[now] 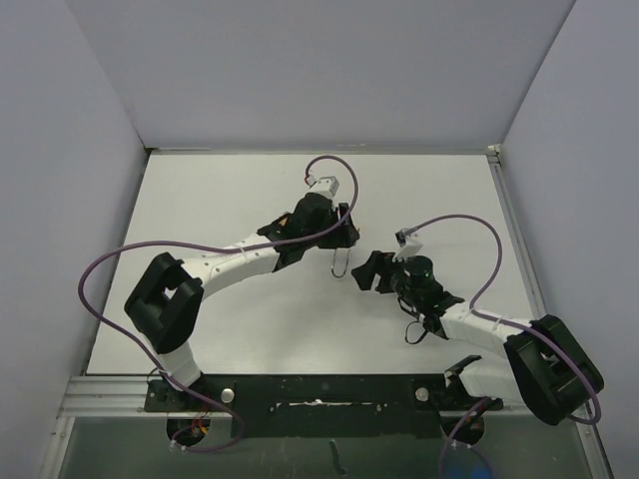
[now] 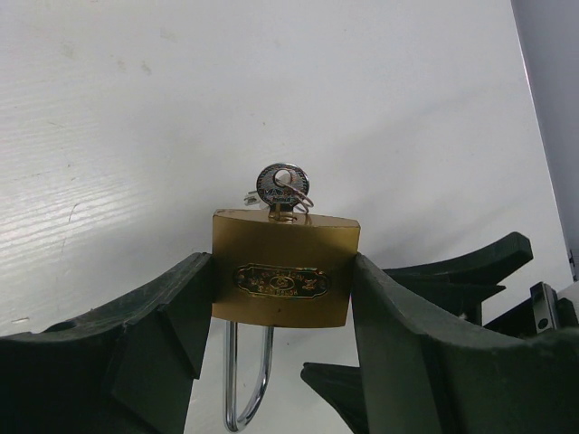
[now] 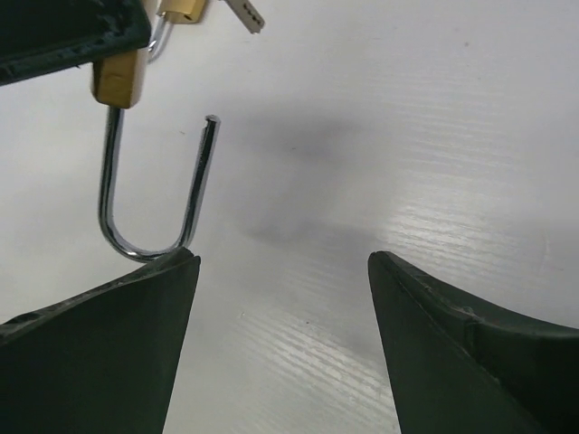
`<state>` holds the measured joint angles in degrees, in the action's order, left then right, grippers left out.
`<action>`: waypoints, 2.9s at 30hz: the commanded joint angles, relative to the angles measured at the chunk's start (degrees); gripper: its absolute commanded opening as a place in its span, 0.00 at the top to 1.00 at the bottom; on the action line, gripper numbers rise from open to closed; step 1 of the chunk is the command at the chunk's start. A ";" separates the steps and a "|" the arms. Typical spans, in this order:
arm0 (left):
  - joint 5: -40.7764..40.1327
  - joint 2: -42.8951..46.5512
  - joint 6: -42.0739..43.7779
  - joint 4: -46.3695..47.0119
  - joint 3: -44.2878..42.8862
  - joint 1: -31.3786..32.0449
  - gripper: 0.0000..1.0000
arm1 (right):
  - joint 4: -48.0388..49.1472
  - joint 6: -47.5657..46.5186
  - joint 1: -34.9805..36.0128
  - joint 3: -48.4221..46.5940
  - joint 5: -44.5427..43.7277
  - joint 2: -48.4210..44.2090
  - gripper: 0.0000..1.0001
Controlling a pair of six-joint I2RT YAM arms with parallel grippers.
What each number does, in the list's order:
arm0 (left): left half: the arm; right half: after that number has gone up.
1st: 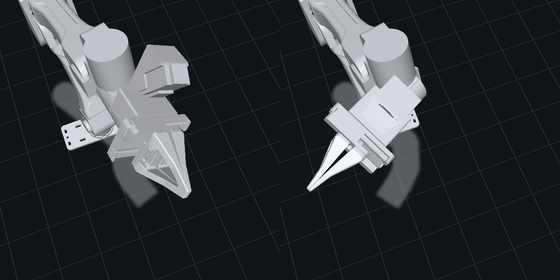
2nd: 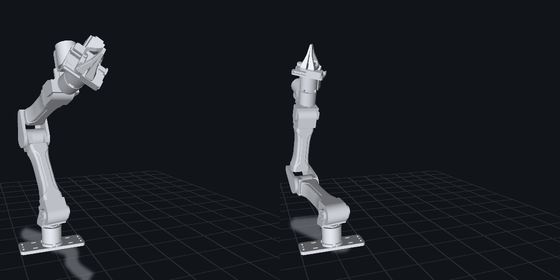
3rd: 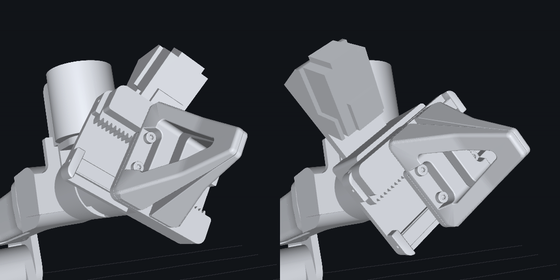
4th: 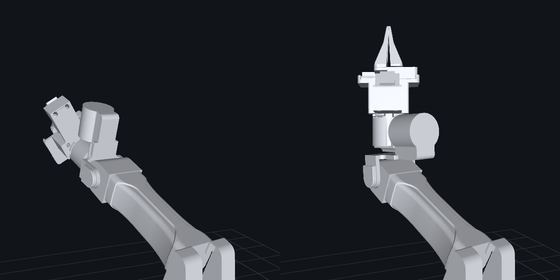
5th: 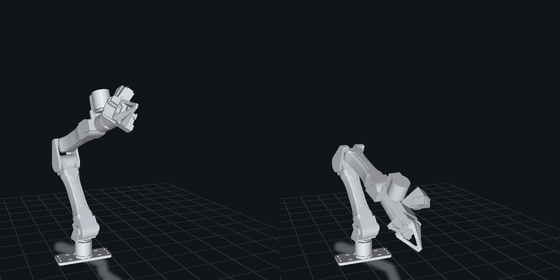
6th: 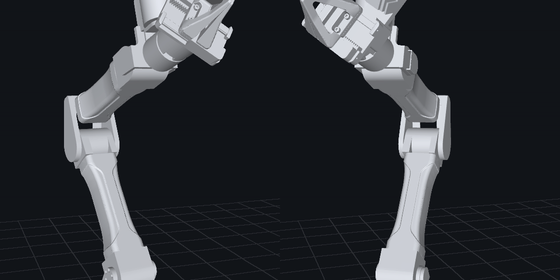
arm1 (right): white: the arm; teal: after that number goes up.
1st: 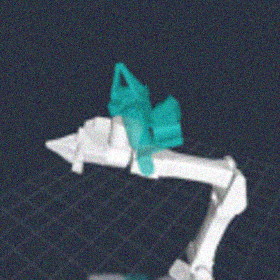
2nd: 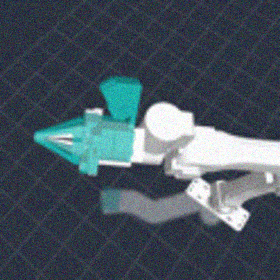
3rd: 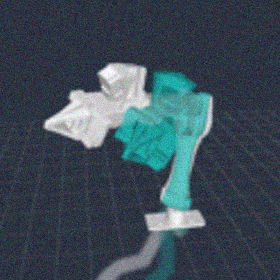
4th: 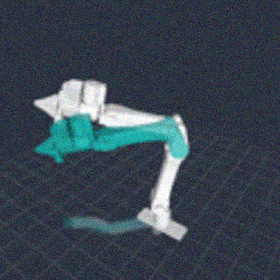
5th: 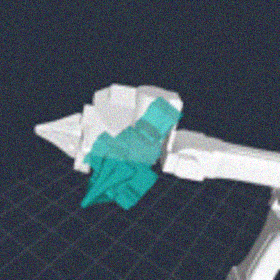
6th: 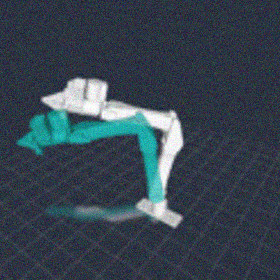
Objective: Unlock with the key
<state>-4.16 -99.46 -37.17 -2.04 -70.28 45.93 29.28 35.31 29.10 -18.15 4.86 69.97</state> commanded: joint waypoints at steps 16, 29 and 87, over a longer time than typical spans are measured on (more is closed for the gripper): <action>1.04 3.22 -9.21 12.32 0.52 0.21 1.00 | -1.08 -6.22 6.49 -9.93 -12.14 8.64 0.23; -1.75 4.71 -9.08 10.44 2.04 -0.73 1.00 | -1.21 -5.63 6.34 -7.17 -13.31 5.15 0.22; -12.04 -7.48 4.11 2.97 -13.54 -6.09 0.34 | -23.41 -4.42 1.02 -5.36 -15.95 -23.49 0.18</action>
<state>-14.61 -123.50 -35.27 -10.57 -91.81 40.38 2.04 29.61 30.65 -22.46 -10.87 46.13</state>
